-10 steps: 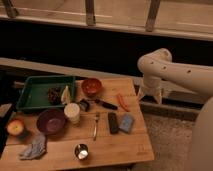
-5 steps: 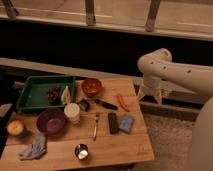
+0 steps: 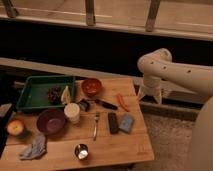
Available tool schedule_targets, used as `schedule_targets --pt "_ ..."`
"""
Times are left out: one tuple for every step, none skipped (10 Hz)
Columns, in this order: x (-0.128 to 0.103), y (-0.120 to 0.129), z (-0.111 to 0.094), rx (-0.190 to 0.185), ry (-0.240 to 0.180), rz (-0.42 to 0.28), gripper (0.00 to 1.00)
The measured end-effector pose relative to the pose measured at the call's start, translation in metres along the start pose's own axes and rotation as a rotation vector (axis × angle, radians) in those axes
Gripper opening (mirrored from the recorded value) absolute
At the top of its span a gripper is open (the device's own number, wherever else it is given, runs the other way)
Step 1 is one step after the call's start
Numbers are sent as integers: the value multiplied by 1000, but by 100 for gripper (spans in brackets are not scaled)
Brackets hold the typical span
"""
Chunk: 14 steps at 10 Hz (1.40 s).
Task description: Place brush in table surface
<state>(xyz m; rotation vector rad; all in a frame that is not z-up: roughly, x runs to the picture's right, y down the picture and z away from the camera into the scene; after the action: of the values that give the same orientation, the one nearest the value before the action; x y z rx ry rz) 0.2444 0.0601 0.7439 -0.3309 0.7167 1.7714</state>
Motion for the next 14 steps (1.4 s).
schedule_targets --pt "0 0 0 0 0 0 69" --pt "0 0 0 0 0 0 69" --pt "0 0 0 0 0 0 69" --pt "0 0 0 0 0 0 69" --pt "0 0 0 0 0 0 69" --pt "0 0 0 0 0 0 69" --pt "0 0 0 1 -1 0 69" --pt "-1 0 -1 6 -5 -2 69" --pt "-1 2 -3 12 -25 -24 69" --pt "-2 11 -6 8 -47 -61 69" --pt "-2 28 -9 -4 -63 -113 69" --pt "-1 47 -11 -17 -71 -172 69" --pt "2 73 -15 -34 -80 -248 69" --pt "7 103 -19 -50 -88 -337 69"
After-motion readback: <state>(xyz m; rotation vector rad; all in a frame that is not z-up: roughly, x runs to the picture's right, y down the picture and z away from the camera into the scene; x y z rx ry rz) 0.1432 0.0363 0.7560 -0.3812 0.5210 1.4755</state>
